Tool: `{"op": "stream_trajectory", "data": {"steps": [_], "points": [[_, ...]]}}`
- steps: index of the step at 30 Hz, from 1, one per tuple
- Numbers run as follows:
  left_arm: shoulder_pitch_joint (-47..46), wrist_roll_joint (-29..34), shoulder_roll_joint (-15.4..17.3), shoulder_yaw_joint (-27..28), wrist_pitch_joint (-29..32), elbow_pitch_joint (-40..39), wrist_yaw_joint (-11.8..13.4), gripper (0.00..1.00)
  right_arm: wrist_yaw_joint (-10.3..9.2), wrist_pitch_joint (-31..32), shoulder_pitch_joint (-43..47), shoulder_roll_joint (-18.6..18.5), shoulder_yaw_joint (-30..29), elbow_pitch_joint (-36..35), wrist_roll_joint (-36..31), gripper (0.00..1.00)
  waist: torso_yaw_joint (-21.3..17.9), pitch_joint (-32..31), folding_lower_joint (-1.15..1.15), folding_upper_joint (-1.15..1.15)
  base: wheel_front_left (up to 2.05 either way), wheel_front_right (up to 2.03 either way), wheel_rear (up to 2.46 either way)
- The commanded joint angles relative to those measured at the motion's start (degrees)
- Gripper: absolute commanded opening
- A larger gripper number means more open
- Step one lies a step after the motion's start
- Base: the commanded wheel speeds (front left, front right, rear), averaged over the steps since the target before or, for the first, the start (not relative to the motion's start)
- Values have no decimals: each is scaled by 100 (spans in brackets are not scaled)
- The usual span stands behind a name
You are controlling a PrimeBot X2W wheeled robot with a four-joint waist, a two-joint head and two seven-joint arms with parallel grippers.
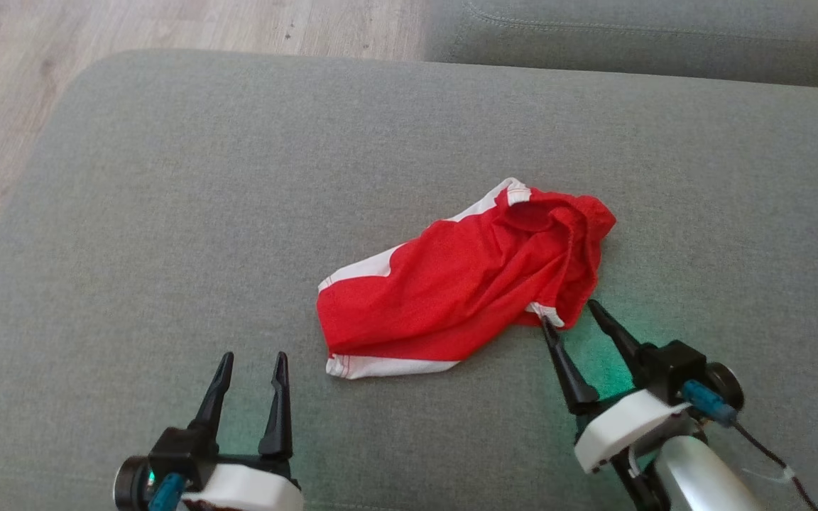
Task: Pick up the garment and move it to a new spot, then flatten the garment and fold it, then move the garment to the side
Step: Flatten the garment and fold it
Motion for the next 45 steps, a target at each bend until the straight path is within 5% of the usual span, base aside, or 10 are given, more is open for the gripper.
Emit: {"op": "stream_trajectory", "data": {"steps": [1,8,10,11,12,33,42,43,44,45], "points": [[-92,-21,5,167,-29,-159,33,100,37,-37,-206,-76,96,-88,0,100,12,15,0,0,0,0,0],[-176,-56,5,52,-29,-156,23,100,37,-37,-591,-51,297,418,-268,100,184,130,0,0,0,0,0],[-182,-73,5,23,-29,-168,33,100,37,-37,-673,-51,355,524,-310,57,228,153,0,0,0,0,0],[-179,-87,5,18,-29,-172,45,100,37,-37,-704,-53,380,621,-324,9,239,158,0,0,0,0,0],[-174,-101,5,17,-29,-173,55,100,37,-37,-731,-56,367,738,-341,0,247,162,0,0,0,0,0],[60,-118,5,114,-29,-183,99,100,37,-36,-1249,-87,696,-539,2461,0,-207,-216,0,0,0,0,0],[-82,-141,5,-12,-29,-229,54,100,37,427,-1831,-869,207,840,2199,0,-262,47,0,0,0,0,0],[-120,-135,5,-33,-29,-227,45,100,37,423,-1894,-925,245,1028,2022,19,-252,90,0,0,0,0,0],[-157,-129,5,-55,-29,-224,36,100,37,382,-1950,-973,242,1232,1845,100,-240,123,0,0,0,0,0],[-189,-125,5,-78,-29,-218,27,100,37,380,-1995,-1043,288,1462,1599,100,-227,143,0,0,0,0,0]]}}
